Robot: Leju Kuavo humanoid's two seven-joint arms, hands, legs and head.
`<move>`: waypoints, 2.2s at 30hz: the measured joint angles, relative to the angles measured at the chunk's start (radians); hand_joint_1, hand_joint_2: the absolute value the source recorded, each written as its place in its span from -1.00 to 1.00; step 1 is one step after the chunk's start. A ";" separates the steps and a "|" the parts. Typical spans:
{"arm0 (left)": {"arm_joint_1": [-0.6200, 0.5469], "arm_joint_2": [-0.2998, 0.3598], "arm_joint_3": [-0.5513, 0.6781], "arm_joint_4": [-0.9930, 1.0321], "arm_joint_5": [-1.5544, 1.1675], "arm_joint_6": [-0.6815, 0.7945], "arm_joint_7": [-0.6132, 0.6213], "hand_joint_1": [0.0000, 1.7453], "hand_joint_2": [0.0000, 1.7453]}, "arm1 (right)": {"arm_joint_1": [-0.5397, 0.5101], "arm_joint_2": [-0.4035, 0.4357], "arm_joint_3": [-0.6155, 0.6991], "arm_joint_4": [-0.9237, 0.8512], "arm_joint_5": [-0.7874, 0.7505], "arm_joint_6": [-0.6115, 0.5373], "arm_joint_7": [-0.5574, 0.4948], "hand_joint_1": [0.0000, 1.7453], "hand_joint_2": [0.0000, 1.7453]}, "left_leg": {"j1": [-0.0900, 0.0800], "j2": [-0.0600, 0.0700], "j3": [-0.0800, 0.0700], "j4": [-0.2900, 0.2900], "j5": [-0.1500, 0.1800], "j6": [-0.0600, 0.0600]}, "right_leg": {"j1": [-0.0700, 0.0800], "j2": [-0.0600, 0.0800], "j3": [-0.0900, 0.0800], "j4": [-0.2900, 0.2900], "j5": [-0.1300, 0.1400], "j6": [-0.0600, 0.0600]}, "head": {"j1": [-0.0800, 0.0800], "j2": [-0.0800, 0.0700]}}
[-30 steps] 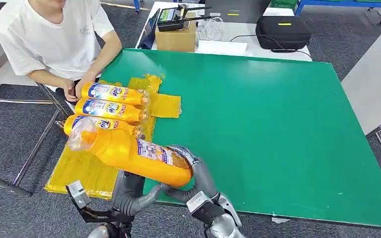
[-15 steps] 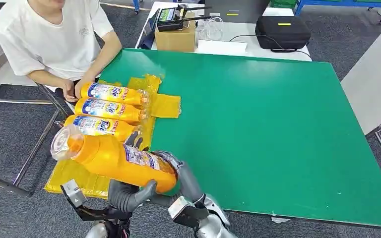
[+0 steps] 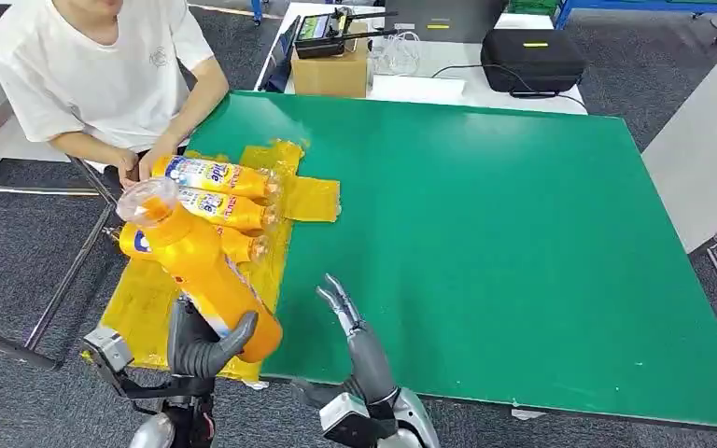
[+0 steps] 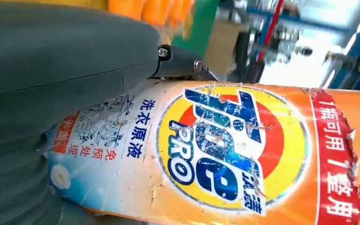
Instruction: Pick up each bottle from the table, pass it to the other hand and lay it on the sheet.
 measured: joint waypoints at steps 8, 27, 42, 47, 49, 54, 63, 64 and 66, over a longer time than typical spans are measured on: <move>0.037 0.039 0.161 -0.040 -0.311 0.106 0.014 1.00 1.00 | 0.090 -0.019 -0.099 -0.093 -0.118 -0.132 -0.018 -1.00 -1.00 | 0.000 0.000 -0.001 0.000 0.000 0.000 | 0.000 0.000 -0.001 0.000 0.000 0.000 | 0.000 0.000; -0.133 0.267 0.007 0.271 -1.195 0.245 0.012 1.00 1.00 | 0.139 -0.052 -0.145 -0.179 -0.237 -0.100 -0.020 -1.00 -1.00 | 0.000 -0.001 0.001 0.000 0.001 0.000 | 0.000 -0.001 0.002 0.000 0.000 0.000 | 0.000 0.000; -0.504 0.366 -0.259 0.663 -1.402 0.098 0.108 0.90 1.00 | 0.119 -0.059 -0.123 -0.165 -0.305 -0.082 -0.020 -1.00 -1.00 | 0.000 -0.005 0.009 -0.001 0.001 0.000 | 0.000 -0.005 0.014 0.000 0.000 0.000 | 0.000 0.000; -0.589 0.382 -0.292 0.756 -1.305 -0.047 0.144 0.48 1.00 | 0.115 -0.058 -0.134 -0.148 -0.317 -0.067 -0.020 -1.00 -1.00 | 0.000 -0.005 0.015 -0.002 0.001 0.000 | 0.000 -0.005 0.019 0.000 0.000 -0.001 | 0.000 0.000; -0.610 0.389 -0.296 0.780 -1.282 -0.079 0.150 -0.16 1.00 | 0.115 -0.058 -0.140 -0.137 -0.323 -0.063 -0.020 -1.00 -1.00 | 0.000 -0.003 0.019 -0.002 0.001 0.000 | 0.000 -0.003 0.021 0.001 0.000 -0.001 | 0.000 0.000; -0.636 0.402 -0.303 0.808 -1.236 -0.147 0.137 -1.00 1.00 | 0.114 -0.057 -0.148 -0.121 -0.325 -0.051 -0.020 -1.00 -1.00 | 0.001 0.000 0.026 -0.006 0.001 0.000 | 0.000 0.000 0.025 0.001 0.000 -0.001 | 0.000 0.000; -0.661 0.506 -0.350 0.755 -0.754 -0.387 -0.029 -1.00 1.00 | 0.088 -0.058 -0.150 -0.096 -0.336 -0.077 -0.020 -1.00 -1.00 | 0.000 0.001 0.025 -0.008 0.003 -0.002 | 0.000 0.001 0.020 0.002 0.000 -0.001 | 0.000 0.000; -0.634 0.506 -0.348 0.720 -0.710 -0.347 -0.036 -1.00 1.00 | 0.088 -0.060 -0.150 -0.096 -0.340 -0.080 -0.020 -1.00 -1.00 | 0.000 0.000 0.023 -0.007 0.003 -0.002 | 0.000 0.001 0.019 0.002 0.000 -0.001 | 0.000 0.000; -0.563 0.492 -0.338 0.638 -0.649 -0.265 -0.054 -1.00 1.00 | 0.089 -0.062 -0.150 -0.096 -0.343 -0.087 -0.020 -1.00 -1.00 | -0.001 0.000 0.020 -0.007 0.003 -0.002 | -0.001 0.001 0.015 0.000 0.000 -0.001 | 0.000 0.000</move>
